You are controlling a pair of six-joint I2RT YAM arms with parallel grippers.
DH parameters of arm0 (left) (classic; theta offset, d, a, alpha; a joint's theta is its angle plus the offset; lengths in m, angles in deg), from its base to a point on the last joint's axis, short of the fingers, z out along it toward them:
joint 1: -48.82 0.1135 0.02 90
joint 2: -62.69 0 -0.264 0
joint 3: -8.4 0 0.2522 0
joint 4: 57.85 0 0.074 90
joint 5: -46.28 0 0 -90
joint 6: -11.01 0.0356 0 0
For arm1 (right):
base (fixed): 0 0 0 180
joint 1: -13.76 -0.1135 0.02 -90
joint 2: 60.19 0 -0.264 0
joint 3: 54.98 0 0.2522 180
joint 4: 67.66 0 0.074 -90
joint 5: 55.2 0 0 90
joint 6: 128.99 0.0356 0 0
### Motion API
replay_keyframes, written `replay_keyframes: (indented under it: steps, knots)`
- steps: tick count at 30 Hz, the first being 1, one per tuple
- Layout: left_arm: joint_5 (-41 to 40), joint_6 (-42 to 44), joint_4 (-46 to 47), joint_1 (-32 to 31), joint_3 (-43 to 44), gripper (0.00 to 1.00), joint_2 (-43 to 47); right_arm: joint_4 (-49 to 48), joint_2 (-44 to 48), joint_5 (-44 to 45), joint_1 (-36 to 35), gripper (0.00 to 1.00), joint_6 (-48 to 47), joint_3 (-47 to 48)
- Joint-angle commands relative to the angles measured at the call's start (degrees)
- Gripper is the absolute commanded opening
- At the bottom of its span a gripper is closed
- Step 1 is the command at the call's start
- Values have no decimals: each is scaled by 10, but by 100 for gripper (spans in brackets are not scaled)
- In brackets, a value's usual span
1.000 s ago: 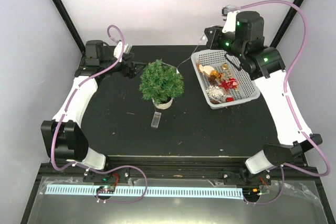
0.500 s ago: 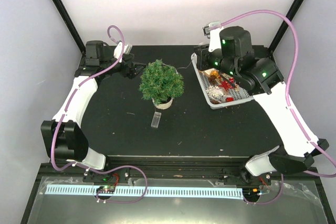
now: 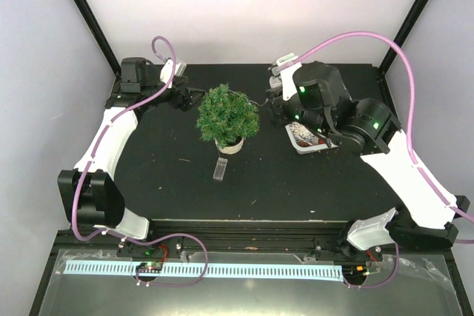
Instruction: Decorate the small christmas tree
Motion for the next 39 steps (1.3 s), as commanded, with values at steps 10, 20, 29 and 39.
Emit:
replay_keyframes:
  steps: [10,20,29,39]
  knots:
    - [-33,6,-18,3,22,98,25,105,-88,91,-149,1,-45,101]
    - [-42,1,-23,3,15,98,35,91,-159,57,-168,1,-80,155]
    - [-14,5,-16,2,-1,98,64,69,-254,53,-165,1,-79,232]
    - [42,-1,2,2,-39,98,94,64,-324,84,-140,2,-53,287]
